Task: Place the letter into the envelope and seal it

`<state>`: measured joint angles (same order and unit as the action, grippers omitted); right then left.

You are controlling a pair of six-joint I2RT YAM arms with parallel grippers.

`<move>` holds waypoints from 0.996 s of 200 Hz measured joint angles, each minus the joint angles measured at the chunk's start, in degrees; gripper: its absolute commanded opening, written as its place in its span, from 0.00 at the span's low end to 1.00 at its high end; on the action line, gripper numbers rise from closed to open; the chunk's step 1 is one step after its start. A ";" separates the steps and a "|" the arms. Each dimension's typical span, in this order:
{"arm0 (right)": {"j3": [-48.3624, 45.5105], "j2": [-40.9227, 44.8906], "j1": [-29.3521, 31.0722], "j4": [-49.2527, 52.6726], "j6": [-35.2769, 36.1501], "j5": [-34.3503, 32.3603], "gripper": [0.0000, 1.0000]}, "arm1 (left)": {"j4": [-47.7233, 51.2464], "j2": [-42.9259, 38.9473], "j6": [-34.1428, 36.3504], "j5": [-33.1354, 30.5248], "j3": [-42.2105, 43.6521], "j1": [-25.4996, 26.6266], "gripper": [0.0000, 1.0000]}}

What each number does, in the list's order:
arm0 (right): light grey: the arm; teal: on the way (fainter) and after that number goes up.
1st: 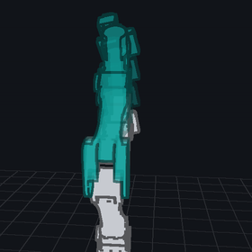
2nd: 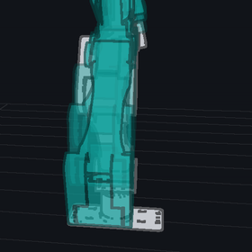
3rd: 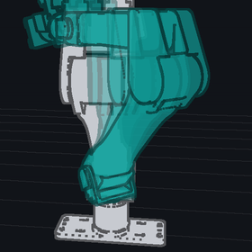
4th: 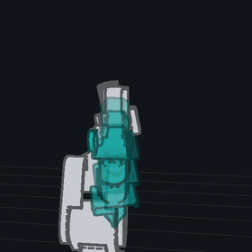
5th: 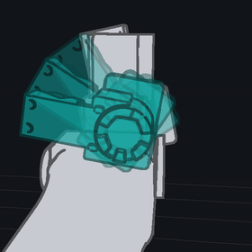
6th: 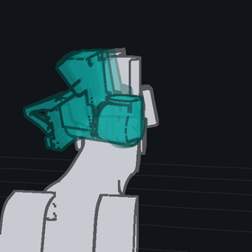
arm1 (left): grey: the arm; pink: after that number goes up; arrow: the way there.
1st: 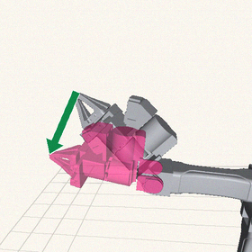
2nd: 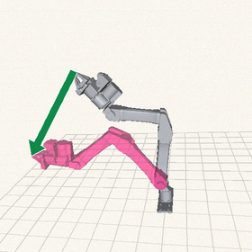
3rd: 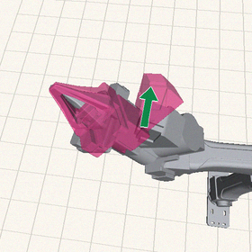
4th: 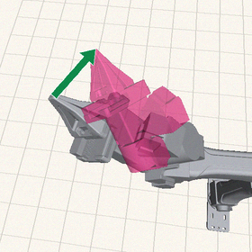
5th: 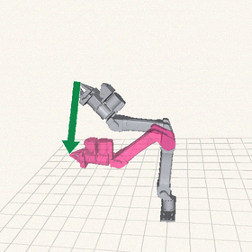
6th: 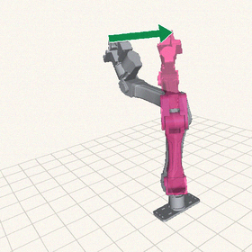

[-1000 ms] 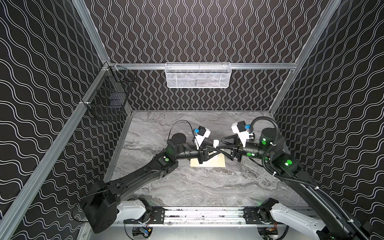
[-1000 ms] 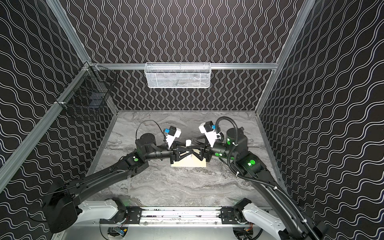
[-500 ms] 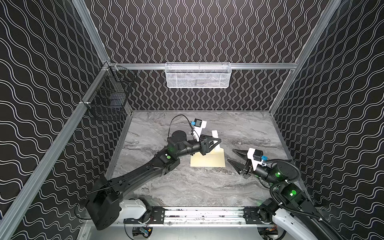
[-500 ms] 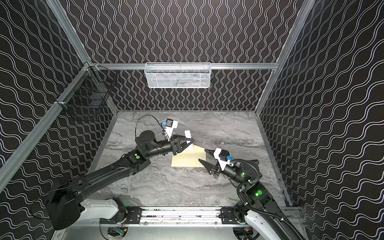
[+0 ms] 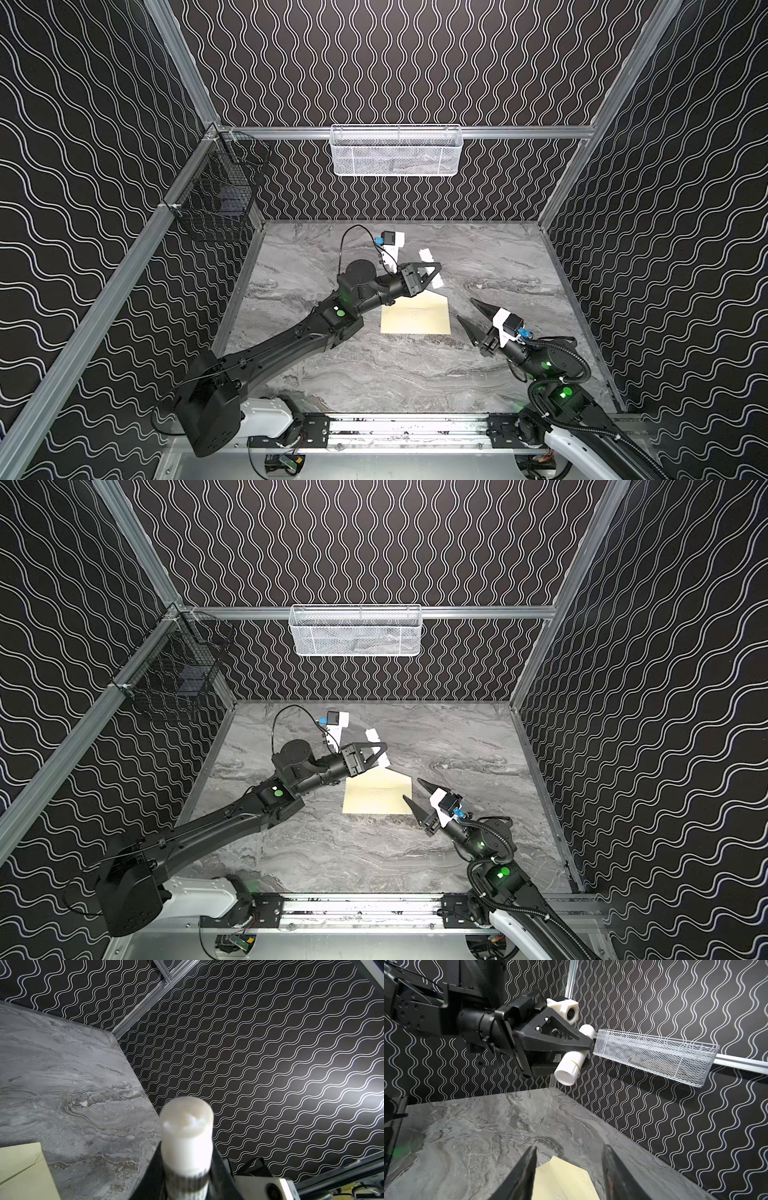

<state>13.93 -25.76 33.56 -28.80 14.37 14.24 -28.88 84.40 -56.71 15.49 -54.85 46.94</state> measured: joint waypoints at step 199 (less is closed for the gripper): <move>7.26 -31.08 12.07 -37.44 5.77 -12.02 0.45 | -16.35 -1.49 0.17 -3.21 6.01 1.29 0.00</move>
<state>21.19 -56.84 45.63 -66.24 20.14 2.22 -45.23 82.91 -56.53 12.27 -48.84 48.23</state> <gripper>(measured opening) 0.451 0.257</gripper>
